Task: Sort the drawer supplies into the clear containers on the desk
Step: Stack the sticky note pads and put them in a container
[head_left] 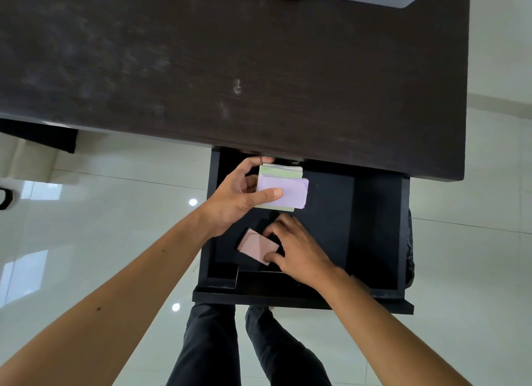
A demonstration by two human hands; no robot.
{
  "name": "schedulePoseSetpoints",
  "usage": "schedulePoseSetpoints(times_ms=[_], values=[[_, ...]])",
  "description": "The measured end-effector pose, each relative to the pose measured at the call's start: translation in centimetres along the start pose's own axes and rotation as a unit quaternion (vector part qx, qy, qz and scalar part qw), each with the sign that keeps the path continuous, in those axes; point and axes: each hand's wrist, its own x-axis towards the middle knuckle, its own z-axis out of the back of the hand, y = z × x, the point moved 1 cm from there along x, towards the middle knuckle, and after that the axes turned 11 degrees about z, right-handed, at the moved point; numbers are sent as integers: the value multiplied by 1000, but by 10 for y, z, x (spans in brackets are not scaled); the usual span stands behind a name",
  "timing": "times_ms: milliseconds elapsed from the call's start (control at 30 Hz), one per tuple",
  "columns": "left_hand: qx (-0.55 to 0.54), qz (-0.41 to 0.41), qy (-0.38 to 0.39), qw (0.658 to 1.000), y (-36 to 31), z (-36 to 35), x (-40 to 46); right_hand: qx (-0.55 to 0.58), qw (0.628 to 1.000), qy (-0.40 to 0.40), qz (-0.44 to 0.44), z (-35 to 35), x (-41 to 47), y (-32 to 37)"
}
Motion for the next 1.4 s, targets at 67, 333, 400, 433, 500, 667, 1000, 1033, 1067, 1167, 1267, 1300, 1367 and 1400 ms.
schedulePoseSetpoints(times_ms=[67,333,400,433,500,667,1000,1033,1067,1167,1267,1300,1367,1400], values=[[-2,-1,-3,1000,-2,0,-2,3,1000,3,-1,3,-4,-4],[-8,-5,-6,1000,1,-4,-5,-106,994,28,30,0,-7,0],[-5,-5,-4,1000,4,-4,-6,-76,997,8,29,3,-6,-1],[-4,-5,-4,1000,5,-4,-7,-34,999,-3,11,6,-7,-3],[-4,-4,-4,1000,5,-5,-8,77,996,-9,-46,16,-13,-7],[-13,-6,-13,1000,5,-6,-8,264,961,-20,-82,48,-40,-11],[1,-13,-4,1000,12,-9,-11,406,894,-187,-45,114,-62,6],[1,-14,-3,1000,12,-10,-12,410,887,-208,-52,114,-57,6],[-1,-16,-3,1000,11,-11,-13,410,882,-227,-59,113,-52,6],[-3,-27,-3,1000,9,-15,-16,393,876,-271,-67,108,-41,6],[1,-44,-9,999,7,-17,-16,357,882,-298,-75,102,-34,5],[4,-49,-11,999,7,-17,-15,343,886,-303,-76,100,-33,5],[10,-53,-12,998,8,-17,-14,320,892,-310,-74,97,-30,5],[14,-52,-13,998,8,-17,-15,312,894,-314,-73,96,-29,6]])
